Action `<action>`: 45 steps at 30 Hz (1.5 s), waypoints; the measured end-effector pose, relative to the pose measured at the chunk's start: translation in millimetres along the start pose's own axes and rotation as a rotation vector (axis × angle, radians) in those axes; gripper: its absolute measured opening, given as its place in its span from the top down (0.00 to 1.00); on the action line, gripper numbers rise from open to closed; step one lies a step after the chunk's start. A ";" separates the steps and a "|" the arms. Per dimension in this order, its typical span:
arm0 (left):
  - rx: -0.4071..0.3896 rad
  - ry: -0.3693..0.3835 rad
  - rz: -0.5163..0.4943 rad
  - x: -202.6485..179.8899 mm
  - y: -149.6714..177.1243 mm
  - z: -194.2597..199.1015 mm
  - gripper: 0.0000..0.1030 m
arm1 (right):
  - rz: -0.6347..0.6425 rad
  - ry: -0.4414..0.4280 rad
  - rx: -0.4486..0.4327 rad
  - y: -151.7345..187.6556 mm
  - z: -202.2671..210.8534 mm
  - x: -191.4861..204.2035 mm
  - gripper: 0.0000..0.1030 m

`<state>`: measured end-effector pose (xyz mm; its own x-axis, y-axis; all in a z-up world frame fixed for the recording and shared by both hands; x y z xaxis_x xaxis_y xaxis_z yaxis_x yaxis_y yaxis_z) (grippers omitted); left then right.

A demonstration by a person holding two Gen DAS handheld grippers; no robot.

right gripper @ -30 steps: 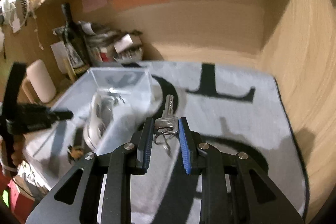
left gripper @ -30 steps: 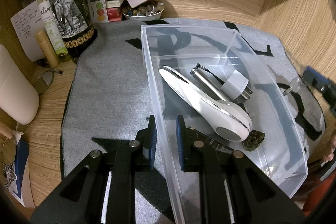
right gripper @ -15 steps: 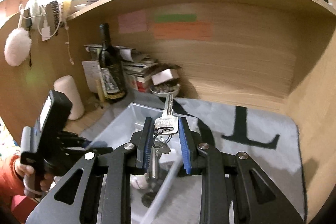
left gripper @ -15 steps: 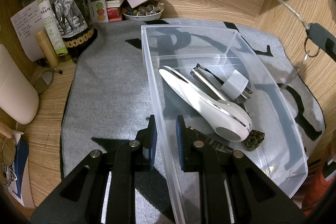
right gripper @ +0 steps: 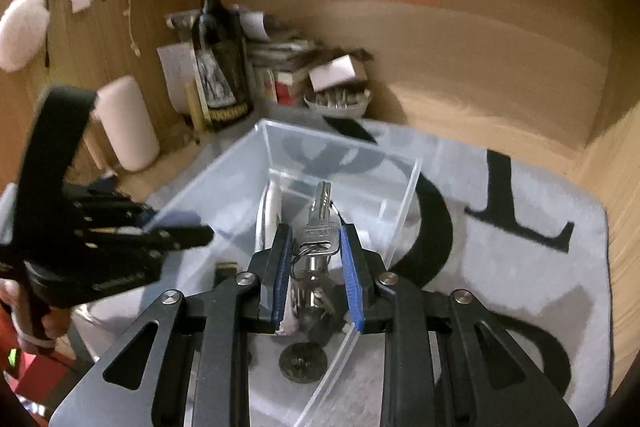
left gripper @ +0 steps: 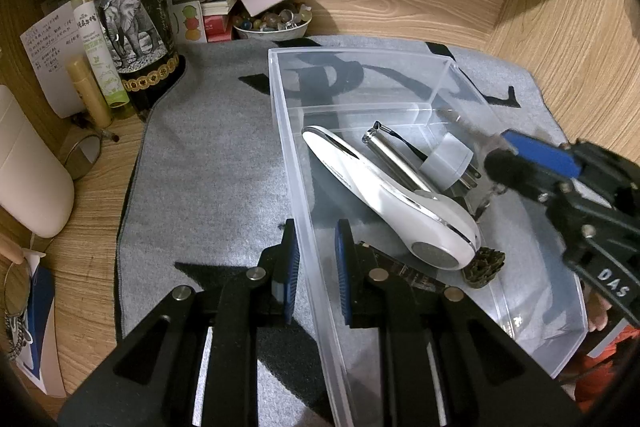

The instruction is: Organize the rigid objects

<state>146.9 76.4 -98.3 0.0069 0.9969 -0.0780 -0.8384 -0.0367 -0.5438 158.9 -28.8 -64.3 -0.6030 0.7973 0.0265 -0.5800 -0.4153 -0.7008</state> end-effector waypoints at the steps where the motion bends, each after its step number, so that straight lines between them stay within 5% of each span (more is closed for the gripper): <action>1: -0.001 0.001 0.001 0.1 -0.1 0.0 0.85 | -0.004 -0.003 0.009 1.6 -2.5 -0.6 0.78; 9: 0.004 0.003 0.003 1.0 -2.2 -0.4 0.85 | 0.005 0.010 0.034 5.5 -7.0 1.4 0.78; 16: 0.005 0.008 0.019 6.6 -3.3 5.0 0.84 | -0.001 -0.004 0.016 5.6 5.2 2.7 0.60; 19: -0.016 0.008 0.029 8.6 -4.1 14.6 0.64 | -0.007 -0.001 -0.001 5.0 14.4 1.7 0.56; 24: -0.085 -0.001 0.004 3.5 -6.6 39.8 0.57 | -0.033 -0.017 -0.023 6.0 31.7 -1.8 0.53; 31: -0.229 0.005 -0.054 -20.8 -2.3 81.5 0.30 | -0.062 -0.002 -0.085 10.0 59.9 -2.8 0.18; 34: -0.292 -0.011 -0.080 -32.1 3.6 96.4 0.12 | -0.064 0.016 -0.106 12.7 69.6 -3.3 0.16; 38: -0.348 -0.023 -0.096 -43.5 15.6 109.2 0.04 | -0.074 0.049 -0.132 22.4 80.6 -4.8 0.01; 45: -0.375 -0.018 -0.076 -51.8 40.3 114.1 0.01 | -0.073 0.068 -0.144 41.8 92.1 1.0 0.00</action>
<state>50.6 31.2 -20.9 0.0493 0.9987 -0.0126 -0.5783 0.0182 -0.8156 83.6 -85.7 -27.9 -0.5209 0.8529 0.0361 -0.5332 -0.2921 -0.7939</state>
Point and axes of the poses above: each gripper's, at about its wrist camera, not at the fingertips, and z roughly against the way its jaws point, x to its left, y to its underside, the point moved 8 cm from there along -z, roughly the way its jaws point, and after that the axes turned 3 degrees about x, right-handed, at the moved point
